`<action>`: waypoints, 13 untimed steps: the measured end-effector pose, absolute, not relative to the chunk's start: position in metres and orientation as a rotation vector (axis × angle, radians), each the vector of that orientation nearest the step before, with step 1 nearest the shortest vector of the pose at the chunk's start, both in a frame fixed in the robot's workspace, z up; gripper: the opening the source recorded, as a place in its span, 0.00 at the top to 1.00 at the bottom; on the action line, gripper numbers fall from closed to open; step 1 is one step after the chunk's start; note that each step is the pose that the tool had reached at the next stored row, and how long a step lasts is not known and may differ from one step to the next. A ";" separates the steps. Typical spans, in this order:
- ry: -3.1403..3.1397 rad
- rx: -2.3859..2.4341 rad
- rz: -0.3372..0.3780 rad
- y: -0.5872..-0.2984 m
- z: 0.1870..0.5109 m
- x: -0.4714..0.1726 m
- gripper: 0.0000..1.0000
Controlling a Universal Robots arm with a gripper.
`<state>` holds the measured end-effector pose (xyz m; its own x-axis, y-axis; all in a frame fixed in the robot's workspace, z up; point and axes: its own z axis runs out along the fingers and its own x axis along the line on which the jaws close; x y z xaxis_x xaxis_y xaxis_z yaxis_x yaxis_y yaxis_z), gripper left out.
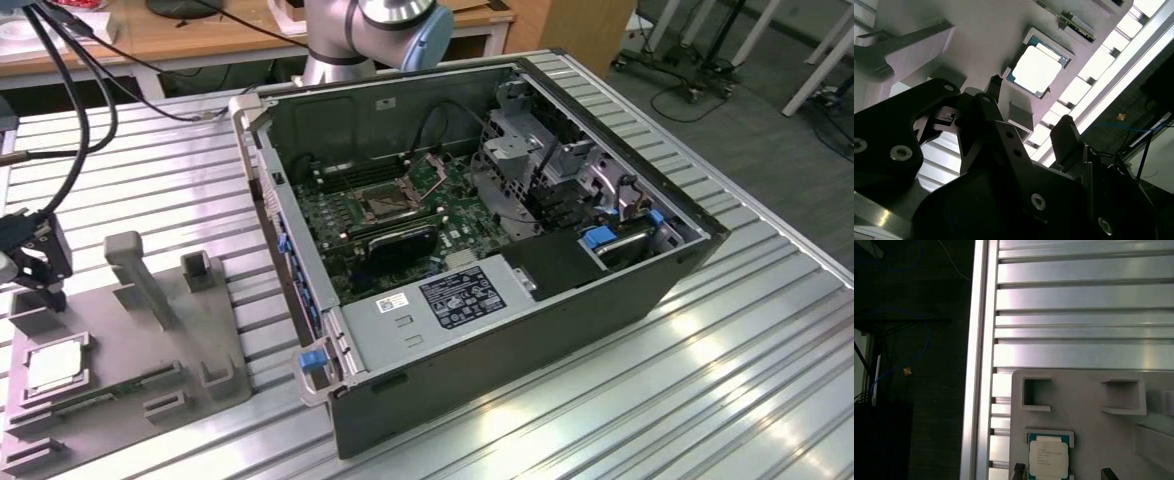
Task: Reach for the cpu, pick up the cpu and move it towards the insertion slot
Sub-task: 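Pick up the cpu and move it towards the insertion slot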
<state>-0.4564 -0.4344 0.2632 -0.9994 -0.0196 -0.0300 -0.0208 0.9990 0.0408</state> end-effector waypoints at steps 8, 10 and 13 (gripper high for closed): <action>3.111 -0.031 0.064 -0.435 0.253 -0.457 0.33; 3.111 -0.031 0.064 -0.435 0.250 -0.457 0.33; 3.111 -0.031 0.064 -0.435 0.247 -0.457 0.33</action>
